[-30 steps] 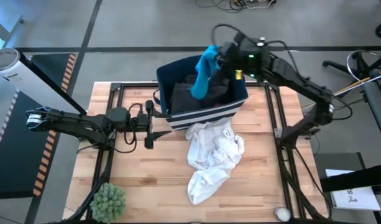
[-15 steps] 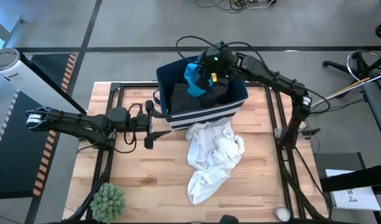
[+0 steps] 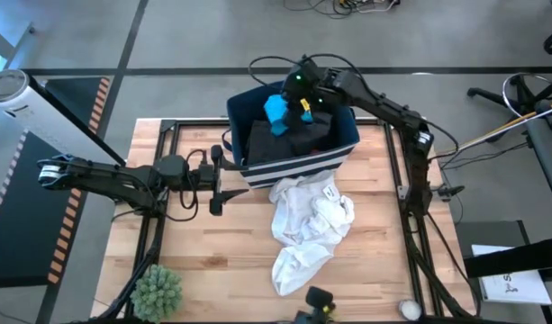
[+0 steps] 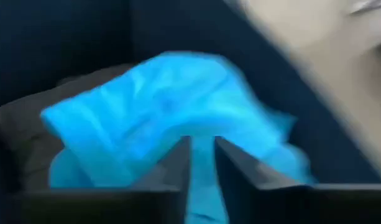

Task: Sort clothes
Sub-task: Put the blue shorts into the laundry bin, then put the white socks into the laundry bin

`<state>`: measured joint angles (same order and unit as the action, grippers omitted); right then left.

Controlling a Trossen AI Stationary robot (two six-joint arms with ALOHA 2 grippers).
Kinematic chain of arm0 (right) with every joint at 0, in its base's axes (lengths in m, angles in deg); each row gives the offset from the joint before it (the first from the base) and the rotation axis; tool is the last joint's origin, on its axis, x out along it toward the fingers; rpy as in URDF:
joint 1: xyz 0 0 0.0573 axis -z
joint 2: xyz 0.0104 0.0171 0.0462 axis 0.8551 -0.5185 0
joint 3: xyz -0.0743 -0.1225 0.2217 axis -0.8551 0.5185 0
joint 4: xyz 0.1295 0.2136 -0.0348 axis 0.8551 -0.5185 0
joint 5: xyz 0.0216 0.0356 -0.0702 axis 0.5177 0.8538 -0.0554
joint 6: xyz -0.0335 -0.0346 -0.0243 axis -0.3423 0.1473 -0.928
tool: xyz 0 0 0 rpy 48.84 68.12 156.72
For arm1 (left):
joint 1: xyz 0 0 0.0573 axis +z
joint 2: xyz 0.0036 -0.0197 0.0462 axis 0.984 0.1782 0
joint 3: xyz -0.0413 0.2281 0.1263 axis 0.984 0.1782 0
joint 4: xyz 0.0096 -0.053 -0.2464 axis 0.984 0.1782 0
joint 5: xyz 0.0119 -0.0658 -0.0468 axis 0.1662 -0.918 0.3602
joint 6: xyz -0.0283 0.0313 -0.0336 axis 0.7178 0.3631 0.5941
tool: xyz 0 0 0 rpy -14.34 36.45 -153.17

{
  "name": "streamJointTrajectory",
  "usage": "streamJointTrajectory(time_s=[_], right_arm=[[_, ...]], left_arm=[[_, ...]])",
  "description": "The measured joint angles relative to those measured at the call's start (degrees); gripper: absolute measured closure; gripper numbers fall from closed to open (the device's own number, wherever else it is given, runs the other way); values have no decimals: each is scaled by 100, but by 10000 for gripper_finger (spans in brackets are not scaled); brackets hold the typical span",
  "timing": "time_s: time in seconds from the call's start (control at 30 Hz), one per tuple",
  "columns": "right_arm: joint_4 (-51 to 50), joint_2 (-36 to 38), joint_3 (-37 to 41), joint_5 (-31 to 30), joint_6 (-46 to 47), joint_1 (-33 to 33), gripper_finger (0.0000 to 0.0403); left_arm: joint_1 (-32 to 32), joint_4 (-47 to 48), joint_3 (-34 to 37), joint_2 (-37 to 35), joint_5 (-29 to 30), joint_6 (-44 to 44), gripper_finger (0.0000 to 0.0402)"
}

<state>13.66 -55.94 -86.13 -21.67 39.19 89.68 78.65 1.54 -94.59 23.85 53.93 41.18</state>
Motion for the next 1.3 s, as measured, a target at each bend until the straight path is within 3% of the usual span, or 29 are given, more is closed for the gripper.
streamJointTrajectory(time_s=[0.1,0.47,0.77,1.03,1.3], right_arm=[[-305,-284,0,310,36,100,389],[-823,-1222,0,499,-19,3,402],[-939,-1482,6,581,-111,-16,403],[-968,-539,5,472,-103,-69,379],[-1059,839,4,460,-113,-381,291]], left_arm=[[-1,7,1,-2,0,0,140],[0,59,2,0,0,37,129],[-2,64,2,0,0,46,133],[0,61,2,0,0,46,131],[0,55,2,0,0,46,121]])
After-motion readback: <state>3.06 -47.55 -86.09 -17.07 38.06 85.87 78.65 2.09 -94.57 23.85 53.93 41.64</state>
